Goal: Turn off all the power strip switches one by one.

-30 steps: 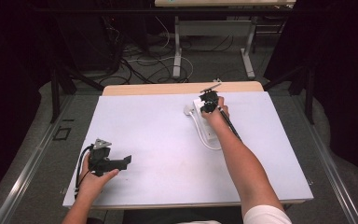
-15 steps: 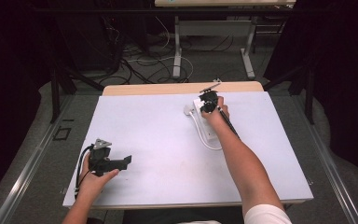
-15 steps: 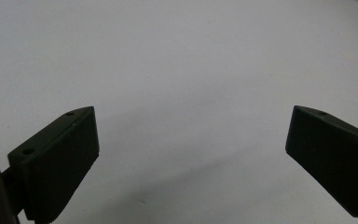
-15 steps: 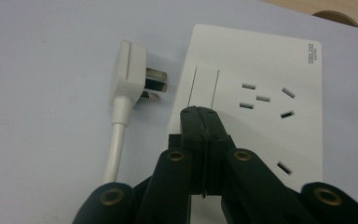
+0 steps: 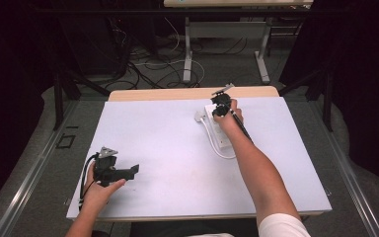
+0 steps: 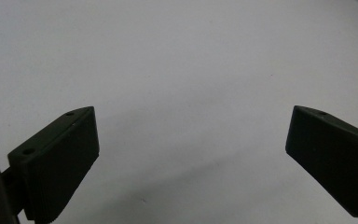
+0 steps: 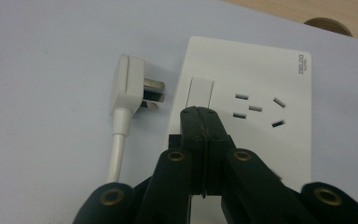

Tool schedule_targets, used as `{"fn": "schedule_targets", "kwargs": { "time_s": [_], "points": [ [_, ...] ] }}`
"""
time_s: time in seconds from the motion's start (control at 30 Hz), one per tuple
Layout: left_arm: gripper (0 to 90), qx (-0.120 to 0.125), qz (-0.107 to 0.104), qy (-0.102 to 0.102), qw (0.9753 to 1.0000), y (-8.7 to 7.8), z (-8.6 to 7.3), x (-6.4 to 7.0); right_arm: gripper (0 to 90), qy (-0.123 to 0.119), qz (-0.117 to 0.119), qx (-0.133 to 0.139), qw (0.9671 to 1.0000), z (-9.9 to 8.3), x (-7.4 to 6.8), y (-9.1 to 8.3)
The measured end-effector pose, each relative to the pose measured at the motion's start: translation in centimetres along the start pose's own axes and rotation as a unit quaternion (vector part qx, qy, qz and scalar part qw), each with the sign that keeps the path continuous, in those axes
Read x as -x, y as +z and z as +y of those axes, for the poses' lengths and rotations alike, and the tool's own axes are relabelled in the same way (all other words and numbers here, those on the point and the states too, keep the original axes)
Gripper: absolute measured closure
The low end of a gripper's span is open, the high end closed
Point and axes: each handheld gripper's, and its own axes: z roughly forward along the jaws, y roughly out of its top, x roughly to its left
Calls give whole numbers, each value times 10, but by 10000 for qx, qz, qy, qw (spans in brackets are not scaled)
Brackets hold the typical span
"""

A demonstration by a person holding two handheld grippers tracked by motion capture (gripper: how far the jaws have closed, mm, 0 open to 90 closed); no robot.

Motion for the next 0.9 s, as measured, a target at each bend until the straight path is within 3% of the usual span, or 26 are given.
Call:
{"fn": "schedule_targets", "kwargs": {
  "time_s": [0.5,0.67,0.9],
  "points": [
    [28,32,47,-28,10000,-2,-1,0,900,3,-100,-30,9999,9,4,-2],
    [28,39,51,-4,10000,-2,-1,0,900,139,-168,1,9998,10,7,3],
    [28,50,45,-6,10000,-2,-1,0,900,85,-139,120,9998,10,7,9]
  ]
}}
